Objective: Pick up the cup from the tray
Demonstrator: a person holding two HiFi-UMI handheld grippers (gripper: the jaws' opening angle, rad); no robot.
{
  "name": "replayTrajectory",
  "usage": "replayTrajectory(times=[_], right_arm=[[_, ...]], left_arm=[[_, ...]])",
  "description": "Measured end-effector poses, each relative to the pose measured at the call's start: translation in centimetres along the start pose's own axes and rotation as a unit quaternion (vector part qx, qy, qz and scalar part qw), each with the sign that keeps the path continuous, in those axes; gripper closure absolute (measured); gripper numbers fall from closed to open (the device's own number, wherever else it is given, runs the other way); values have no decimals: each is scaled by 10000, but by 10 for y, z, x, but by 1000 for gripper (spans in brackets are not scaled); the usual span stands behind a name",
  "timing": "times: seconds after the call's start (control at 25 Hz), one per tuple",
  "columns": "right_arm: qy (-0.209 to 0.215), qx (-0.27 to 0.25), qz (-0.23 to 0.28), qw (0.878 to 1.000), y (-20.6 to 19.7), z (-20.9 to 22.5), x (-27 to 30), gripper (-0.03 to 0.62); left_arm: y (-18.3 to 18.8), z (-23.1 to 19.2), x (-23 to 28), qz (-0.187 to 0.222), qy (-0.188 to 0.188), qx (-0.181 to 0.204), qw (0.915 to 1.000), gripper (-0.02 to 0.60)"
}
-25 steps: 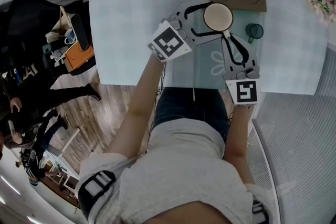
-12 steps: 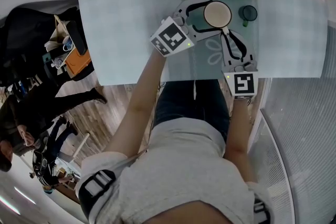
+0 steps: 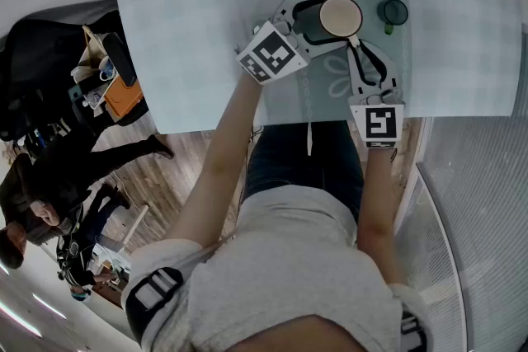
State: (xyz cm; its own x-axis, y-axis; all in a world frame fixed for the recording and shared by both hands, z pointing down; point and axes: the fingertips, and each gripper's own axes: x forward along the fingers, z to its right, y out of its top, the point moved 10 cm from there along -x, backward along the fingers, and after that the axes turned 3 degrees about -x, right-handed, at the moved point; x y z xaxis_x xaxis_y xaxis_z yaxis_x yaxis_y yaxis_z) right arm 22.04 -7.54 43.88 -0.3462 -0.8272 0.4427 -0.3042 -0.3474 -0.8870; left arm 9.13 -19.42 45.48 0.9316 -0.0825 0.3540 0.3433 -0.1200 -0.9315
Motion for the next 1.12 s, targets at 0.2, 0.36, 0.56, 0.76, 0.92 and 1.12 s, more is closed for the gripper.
replayTrajectory(times=[0.2,0.36,0.56,0.76,0.92,1.12], right_arm=[[-84,125,19,9999,-4,-2,-1,542],[-106,165,-73,9998,-5,-3,-2,542],[-125,136,-59,9998,-6,-3,-2,542],[-187,211,75,9996,-3,-3,-3,542],[-250,408,248,9985,9,-2,-14,542],[-518,1003,967,9889,35,14,-34,567]], left_arm=[[0,3,1,68,39,125,9999,210],[-3,6,0,74,120,193,9997,210],[-2,8,-5,117,220,134,9996,210],[0,10,-28,289,510,-38,9983,210],[10,13,-50,525,859,-123,9948,210],[38,22,-60,696,1114,-202,9911,302]])
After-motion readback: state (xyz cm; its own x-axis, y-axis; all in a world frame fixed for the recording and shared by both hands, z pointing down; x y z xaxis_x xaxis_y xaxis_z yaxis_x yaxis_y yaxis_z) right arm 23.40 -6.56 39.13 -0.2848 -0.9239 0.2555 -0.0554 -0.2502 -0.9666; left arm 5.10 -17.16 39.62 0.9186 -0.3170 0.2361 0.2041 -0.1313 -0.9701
